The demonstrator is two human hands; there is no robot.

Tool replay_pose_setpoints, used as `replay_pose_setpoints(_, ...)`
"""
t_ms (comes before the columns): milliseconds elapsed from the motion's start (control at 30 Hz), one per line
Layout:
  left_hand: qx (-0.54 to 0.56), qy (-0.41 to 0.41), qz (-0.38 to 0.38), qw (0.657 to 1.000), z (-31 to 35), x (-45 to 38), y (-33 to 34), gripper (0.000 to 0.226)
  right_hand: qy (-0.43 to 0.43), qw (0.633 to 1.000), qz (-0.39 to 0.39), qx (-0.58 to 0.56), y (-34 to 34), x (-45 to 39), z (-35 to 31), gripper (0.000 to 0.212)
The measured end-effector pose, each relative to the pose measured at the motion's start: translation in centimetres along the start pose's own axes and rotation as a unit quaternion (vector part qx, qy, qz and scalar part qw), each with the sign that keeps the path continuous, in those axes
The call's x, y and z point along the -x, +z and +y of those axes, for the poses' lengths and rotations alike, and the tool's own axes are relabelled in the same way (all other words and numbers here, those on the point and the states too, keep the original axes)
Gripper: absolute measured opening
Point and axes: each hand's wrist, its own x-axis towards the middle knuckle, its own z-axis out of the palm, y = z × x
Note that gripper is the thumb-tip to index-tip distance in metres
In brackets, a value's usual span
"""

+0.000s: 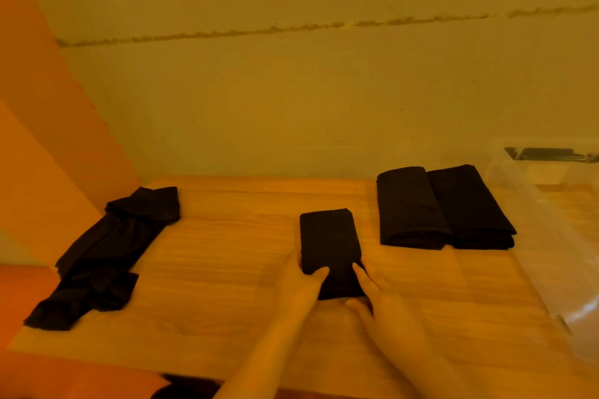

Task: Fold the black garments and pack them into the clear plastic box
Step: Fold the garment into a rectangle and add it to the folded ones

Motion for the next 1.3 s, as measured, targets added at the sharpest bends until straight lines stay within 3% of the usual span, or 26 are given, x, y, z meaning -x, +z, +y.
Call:
replay_pose_setpoints(167, 0.095, 0.009, -0.064, 0.993, -0.1, -0.2, 0.5, 0.044, -0.03, 0.998, 0.015, -0.062, -0.7, -1.0, 0.4, 0.063)
replay_pose_setpoints(267, -0.074, 0.073, 0.018, 0.994, 0.0, -0.1, -0.3, 0.05, -0.066, 0.997, 0.003, 0.026, -0.2, -1.2, 0.7, 0.113)
replay_pose_setpoints(300, -0.157, 0.122, 0.041, 0.979, 0.1, 0.0, -0.5, 0.053, -0.078, 0.995, -0.008, 0.057, 0.0, -1.2, 0.7, 0.115)
replay_pose_setpoints(367, -0.264, 0.2, 0.028, 0.943, 0.1, -0.1, -0.4, 0.056, -0.093, 0.992, -0.021, 0.082, 0.1, -1.1, 0.5, 0.098)
replay_pose_setpoints(500, -0.388, 0.181, -0.036, 0.903, -0.5, -1.8, 0.1, 0.058, -0.1, 0.988, -0.02, 0.116, 0.3, -0.1, 0.0, 0.091)
replay_pose_setpoints(567, -0.419, 0.184, -0.034, 0.889, -1.2, -2.5, 0.1, 0.057, -0.087, 0.988, -0.04, 0.12, 0.6, 0.2, 0.0, 0.062)
replay_pose_setpoints(600, -0.426, 0.187, -0.032, 0.885, -1.4, -2.6, 0.2, 0.056, -0.072, 0.991, -0.036, 0.111, 0.7, 0.1, 0.1, 0.058)
replay_pose_setpoints(767, -0.429, 0.199, -0.033, 0.88, -0.1, -4.2, 2.2, 0.057, -0.047, 0.992, 0.031, 0.116, -0.4, -1.4, 0.8, 0.056)
replay_pose_setpoints(1100, -0.427, 0.204, -0.045, 0.88, 3.2, -9.6, 5.6, 0.055, -0.043, 0.989, 0.061, 0.125, -0.5, -5.3, 1.5, 0.053)
replay_pose_setpoints(1200, -0.394, 0.216, -0.04, 0.892, 2.7, -8.4, 4.7, 0.056, -0.026, 0.991, 0.066, 0.113, -0.2, -5.4, 1.8, 0.058)
replay_pose_setpoints(1300, -0.431, 0.218, -0.029, 0.875, 0.1, -5.2, 3.3, 0.056, -0.013, 0.991, 0.062, 0.116, 0.3, -5.6, 1.9, 0.063)
